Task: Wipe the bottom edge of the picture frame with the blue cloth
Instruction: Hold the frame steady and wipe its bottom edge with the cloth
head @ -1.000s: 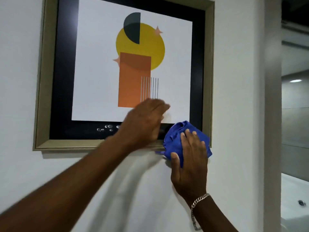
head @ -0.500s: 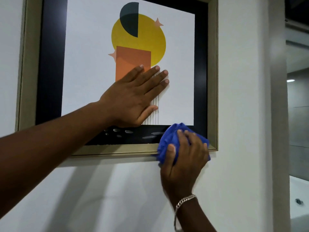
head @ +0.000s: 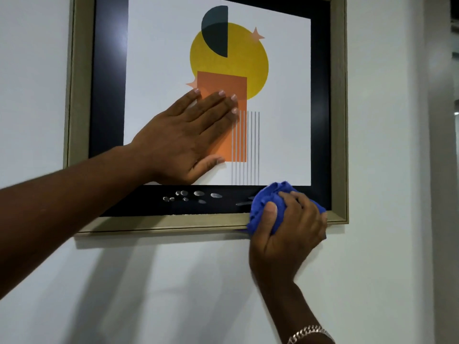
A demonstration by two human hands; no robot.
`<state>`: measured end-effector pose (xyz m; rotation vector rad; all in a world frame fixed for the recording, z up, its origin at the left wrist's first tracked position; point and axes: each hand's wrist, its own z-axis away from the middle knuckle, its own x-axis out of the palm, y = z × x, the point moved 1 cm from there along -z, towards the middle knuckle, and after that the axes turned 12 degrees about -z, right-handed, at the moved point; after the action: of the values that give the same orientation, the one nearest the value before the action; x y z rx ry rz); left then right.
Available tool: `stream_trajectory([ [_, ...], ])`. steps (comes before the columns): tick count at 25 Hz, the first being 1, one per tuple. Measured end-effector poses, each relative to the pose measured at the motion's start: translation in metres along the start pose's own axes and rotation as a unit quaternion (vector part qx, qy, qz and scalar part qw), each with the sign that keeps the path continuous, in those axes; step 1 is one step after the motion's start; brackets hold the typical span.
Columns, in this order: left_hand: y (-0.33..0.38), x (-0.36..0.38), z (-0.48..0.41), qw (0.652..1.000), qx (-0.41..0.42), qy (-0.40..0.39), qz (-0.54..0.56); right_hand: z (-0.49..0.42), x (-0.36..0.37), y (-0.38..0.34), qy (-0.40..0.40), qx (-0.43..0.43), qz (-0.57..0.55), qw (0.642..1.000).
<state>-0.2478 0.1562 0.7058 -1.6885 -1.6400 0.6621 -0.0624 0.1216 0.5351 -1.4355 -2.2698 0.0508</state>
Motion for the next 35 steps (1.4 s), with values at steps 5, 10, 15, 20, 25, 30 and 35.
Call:
stream_trajectory([
  [5, -0.009, 0.002, 0.006, 1.0, 0.005, 0.005, 0.012, 0.014, 0.004, -0.006, -0.026, -0.04, 0.005, 0.999],
  [10, -0.014, 0.005, 0.011, 1.0, 0.007, 0.01, 0.02, 0.035, 0.015, -0.026, -0.085, -0.064, 0.008, 0.994],
  [15, -0.016, 0.004, 0.013, 1.0, -0.004, 0.012, 0.028, 0.029, 0.027, -0.038, -0.033, -0.003, 0.013, 0.999],
  [20, -0.016, 0.004, 0.021, 1.0, -0.003, 0.016, 0.026, 0.037, 0.028, -0.041, -0.049, -0.058, 0.011, 0.997],
  [25, -0.015, 0.002, 0.032, 0.999, -0.026, 0.006, 0.034, 0.039, 0.027, -0.048, -0.08, -0.056, -0.003, 0.995],
  [30, -0.018, 0.002, 0.035, 0.999, -0.026, 0.002, 0.039, 0.036, 0.032, -0.06, -0.048, 0.002, -0.009, 0.999],
  [35, -0.023, 0.003, 0.035, 0.999, -0.033, 0.006, 0.038, 0.039, 0.042, -0.074, -0.027, 0.017, -0.012, 0.999],
])
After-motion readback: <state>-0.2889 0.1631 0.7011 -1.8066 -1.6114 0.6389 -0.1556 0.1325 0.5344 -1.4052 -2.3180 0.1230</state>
